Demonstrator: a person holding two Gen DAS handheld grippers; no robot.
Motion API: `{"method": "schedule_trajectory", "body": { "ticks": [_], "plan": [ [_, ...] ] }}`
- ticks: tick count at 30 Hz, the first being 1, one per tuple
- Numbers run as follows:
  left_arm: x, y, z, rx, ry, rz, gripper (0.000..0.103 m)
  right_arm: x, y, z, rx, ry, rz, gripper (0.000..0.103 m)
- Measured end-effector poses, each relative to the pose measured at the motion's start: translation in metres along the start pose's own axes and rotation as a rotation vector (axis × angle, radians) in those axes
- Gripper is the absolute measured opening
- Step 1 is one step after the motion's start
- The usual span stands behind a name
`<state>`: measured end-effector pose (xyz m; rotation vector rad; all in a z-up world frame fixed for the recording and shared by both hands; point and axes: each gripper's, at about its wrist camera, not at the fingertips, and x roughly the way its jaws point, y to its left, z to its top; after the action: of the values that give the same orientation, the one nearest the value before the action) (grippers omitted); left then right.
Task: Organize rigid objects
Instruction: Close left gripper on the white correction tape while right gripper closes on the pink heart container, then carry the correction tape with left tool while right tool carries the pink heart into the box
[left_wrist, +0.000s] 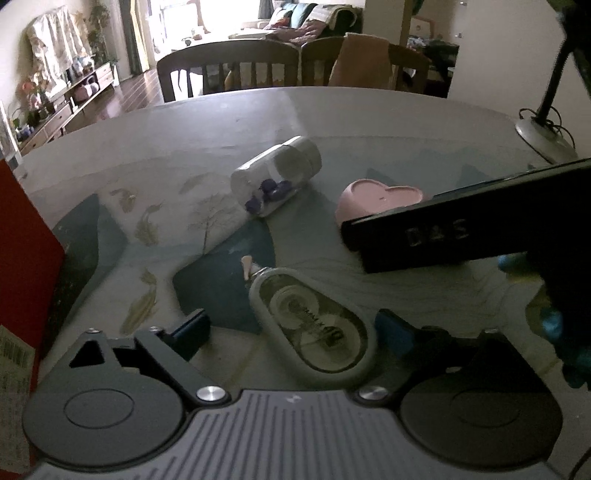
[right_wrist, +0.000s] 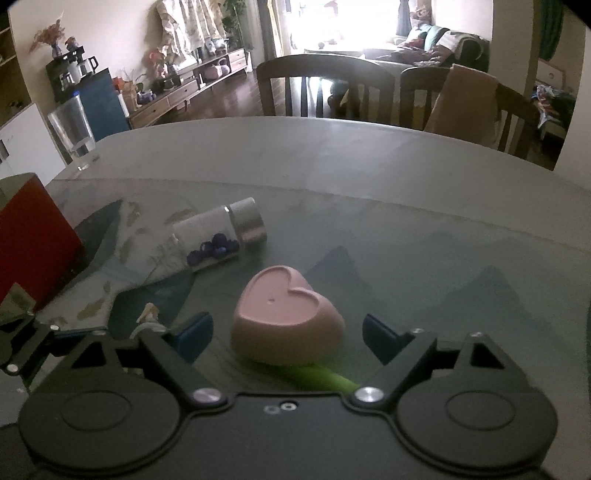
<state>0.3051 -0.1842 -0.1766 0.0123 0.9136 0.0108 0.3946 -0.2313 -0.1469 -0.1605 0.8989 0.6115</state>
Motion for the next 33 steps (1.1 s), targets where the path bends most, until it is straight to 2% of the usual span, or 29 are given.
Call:
{"method": "schedule_trajectory", "body": {
  "ticks": [5,7,9,21,33],
  "plan": [
    [-0.005,-0.004,0.001,0.022,-0.008,-0.017,0.072,0.005,0.001,0.000,-0.012,0.016,0.002,0.077],
    [-0.006,-0.005,0.001,0.026,-0.007,-0.021,0.069,0.005,0.002,0.000,-0.026,0.016,-0.004,0.074],
    [-0.007,-0.004,0.002,0.025,-0.005,-0.020,0.069,0.005,0.004,0.000,-0.033,0.017,-0.007,0.070],
    [-0.012,0.008,0.003,-0.006,-0.001,-0.019,0.068,-0.012,0.009,0.001,-0.053,-0.012,-0.019,0.069],
    [-0.046,0.023,0.008,-0.035,-0.031,-0.031,0.068,-0.052,0.027,0.003,-0.068,-0.055,-0.020,0.069]
  ]
}}
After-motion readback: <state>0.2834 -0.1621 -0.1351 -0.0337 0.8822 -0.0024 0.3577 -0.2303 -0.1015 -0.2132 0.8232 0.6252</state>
